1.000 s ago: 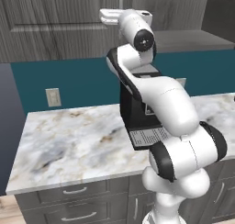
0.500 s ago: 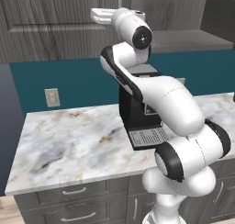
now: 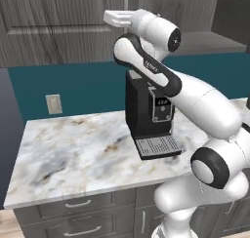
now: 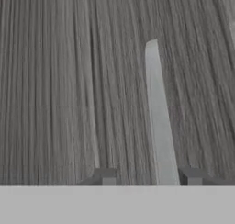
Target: The dining table condiment station is running low on shaker. Refill the condiment station by opening the cabinet and taking the shaker from the cabinet and placing it on the dining table.
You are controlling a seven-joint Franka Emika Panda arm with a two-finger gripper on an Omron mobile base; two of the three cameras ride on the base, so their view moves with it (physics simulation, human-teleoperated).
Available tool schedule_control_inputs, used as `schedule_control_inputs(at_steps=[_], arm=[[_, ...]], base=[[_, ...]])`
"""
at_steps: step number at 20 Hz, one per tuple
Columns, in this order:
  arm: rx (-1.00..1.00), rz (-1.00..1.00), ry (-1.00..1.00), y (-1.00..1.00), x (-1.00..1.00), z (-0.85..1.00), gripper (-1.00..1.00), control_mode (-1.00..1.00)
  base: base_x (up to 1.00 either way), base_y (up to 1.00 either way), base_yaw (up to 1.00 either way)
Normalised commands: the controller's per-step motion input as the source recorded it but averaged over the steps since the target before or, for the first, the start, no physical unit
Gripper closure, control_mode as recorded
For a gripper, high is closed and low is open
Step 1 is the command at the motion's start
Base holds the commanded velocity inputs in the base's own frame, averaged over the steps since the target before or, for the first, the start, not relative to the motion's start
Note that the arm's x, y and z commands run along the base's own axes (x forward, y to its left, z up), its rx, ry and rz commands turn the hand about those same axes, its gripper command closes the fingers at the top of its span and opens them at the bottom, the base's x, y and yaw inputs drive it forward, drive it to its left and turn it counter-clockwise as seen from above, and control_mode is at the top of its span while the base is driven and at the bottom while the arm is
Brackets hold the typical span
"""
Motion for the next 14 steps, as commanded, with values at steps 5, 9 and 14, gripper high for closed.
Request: schedule_control_inputs(at_steps=[5,9,14], arm=[[-0.04,0.10,0.00,1.00,-0.95,0.00,1.00,-1.00],[-0.01,0.00,0.01,1.00,-1.00,0.04,1.00,-1.00],[0.00,0.00,0.03,1.00,-1.00,0.12,1.00,-1.00]], base=[[0.00,0.00,0.00],[0.00,0.00,0.00],[0.00,0.00,0.00]])
